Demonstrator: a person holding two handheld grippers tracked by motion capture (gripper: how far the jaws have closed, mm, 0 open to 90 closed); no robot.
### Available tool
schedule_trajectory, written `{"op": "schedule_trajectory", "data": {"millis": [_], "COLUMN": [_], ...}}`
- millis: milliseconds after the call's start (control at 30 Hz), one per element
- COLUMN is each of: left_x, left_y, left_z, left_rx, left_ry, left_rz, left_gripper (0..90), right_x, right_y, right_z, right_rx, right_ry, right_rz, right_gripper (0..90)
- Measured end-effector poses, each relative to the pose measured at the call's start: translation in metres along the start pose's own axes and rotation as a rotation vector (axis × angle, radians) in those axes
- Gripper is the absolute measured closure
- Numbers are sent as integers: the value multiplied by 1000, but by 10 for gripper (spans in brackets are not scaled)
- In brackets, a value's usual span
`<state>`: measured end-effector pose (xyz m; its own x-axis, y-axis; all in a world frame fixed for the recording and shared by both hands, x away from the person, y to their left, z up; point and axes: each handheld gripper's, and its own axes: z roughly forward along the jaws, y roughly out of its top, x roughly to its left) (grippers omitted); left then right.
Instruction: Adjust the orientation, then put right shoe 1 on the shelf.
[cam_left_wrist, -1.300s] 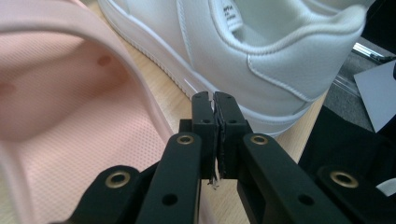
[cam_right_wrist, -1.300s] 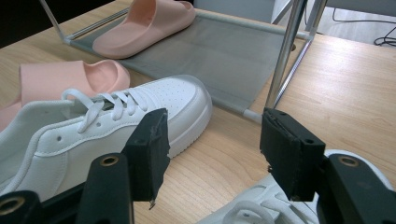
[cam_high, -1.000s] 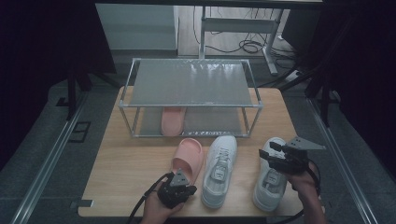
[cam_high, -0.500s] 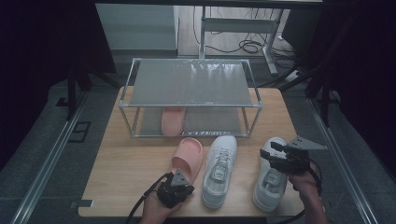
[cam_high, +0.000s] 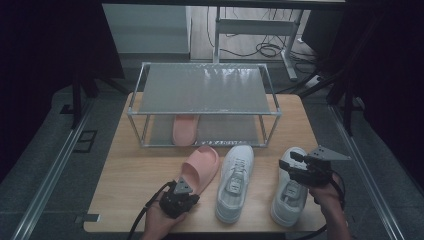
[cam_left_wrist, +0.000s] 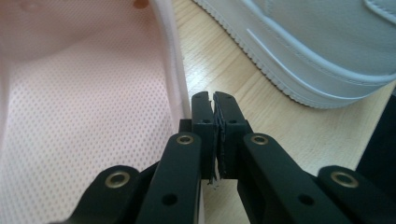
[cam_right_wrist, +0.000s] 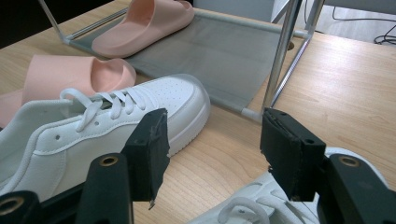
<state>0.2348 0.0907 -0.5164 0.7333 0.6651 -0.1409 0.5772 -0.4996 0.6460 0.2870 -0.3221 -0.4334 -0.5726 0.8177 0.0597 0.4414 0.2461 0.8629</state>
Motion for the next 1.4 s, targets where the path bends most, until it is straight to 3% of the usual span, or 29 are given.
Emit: {"op": "schedule_trajectory", "data": {"millis": [300, 533, 700, 967, 1200, 1400], "left_x": [10, 10, 7, 16, 21, 20], "left_y": [-2, -2, 1, 3, 5, 7], "left_z": [-5, -7, -13, -26, -27, -24], "left_rx": [-6, -18, -56, -114, -133, -128], "left_ry": [17, 7, 3, 42, 39, 46], "left_rz": [-27, -29, -31, -66, -90, -85], "left_gripper": [884, 876, 834, 732, 636, 623], "right_x": [0, 0, 1, 1, 2, 2], "right_y": [0, 0, 0, 0, 1, 0], "right_z": [-1, 0, 1, -2, -2, -6], "right_rx": [0, 2, 3, -6, -3, -12], "right_ry": [0, 0, 2, -1, 1, -6], "right_rz": [-1, -1, -4, -3, -10, -7], "right_gripper": [423, 423, 423, 423, 422, 422]}}
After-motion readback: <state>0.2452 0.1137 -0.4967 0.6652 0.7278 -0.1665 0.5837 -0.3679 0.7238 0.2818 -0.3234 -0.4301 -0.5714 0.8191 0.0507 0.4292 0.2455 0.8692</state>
